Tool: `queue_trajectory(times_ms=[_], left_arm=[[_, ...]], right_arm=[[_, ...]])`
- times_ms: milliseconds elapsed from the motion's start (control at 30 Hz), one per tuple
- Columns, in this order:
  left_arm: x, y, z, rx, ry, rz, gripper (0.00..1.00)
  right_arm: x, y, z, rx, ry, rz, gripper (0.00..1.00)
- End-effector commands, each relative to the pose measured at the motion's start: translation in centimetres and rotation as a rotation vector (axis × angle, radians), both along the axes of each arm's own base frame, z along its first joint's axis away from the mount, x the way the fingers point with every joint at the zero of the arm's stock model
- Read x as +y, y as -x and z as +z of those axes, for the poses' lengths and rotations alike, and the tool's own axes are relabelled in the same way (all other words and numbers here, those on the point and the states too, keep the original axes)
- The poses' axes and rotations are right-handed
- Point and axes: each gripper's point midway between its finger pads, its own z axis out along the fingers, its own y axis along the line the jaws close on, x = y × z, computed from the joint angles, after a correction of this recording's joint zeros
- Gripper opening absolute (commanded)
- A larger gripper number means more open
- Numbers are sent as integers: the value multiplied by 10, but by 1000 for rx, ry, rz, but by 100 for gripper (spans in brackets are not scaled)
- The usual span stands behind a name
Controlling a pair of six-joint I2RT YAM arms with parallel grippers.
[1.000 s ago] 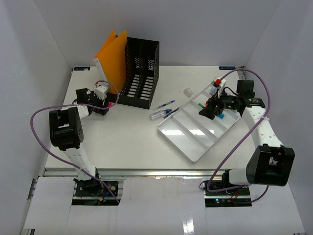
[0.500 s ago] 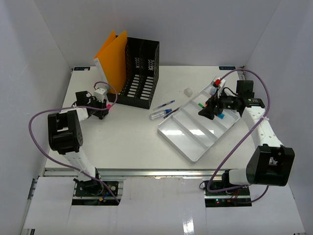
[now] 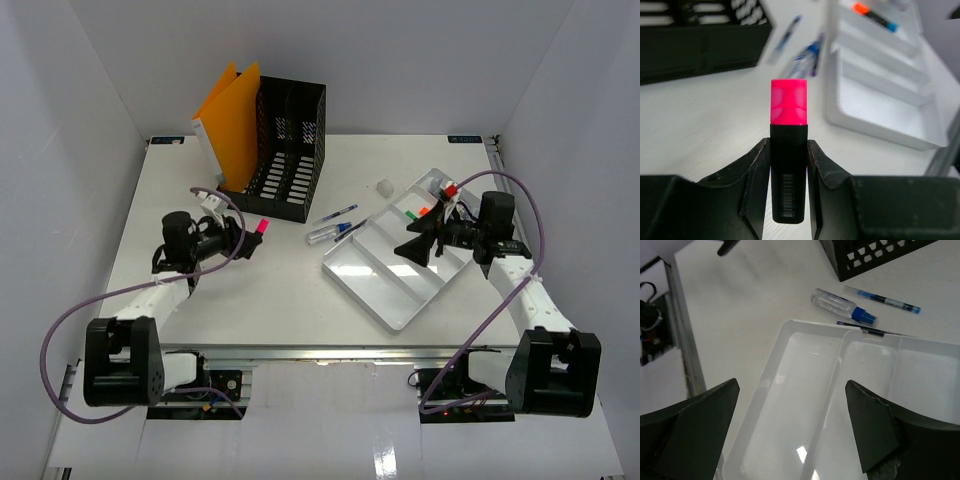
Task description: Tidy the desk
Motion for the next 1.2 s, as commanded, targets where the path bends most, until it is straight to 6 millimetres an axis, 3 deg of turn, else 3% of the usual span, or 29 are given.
queue_trajectory(times_ms=[0,167,267,467,667,767,1167], left_arm=[[-62,41,42,-68,219,-153,16],[-109,56,47,-89,283,-200,16],[-130,52,49,-110,281,-221,16],[-159,39,52,-130,275,-264,17],[-176,27,56,-145,268,-286,17],[-183,24,56,-144,261,-299,18],[-194,21,55,-148,236,-302,28]], right_arm=[[43,-1,35,28,-133,76,86],[95,-10,51,311,-223,18,74],[112,-21,55,451,-258,-30,75],[141,-23,34,645,-258,-55,80],[148,-25,17,662,-210,-112,75],[150,-28,14,657,-203,-130,69],[153,-28,19,636,-228,-114,22]])
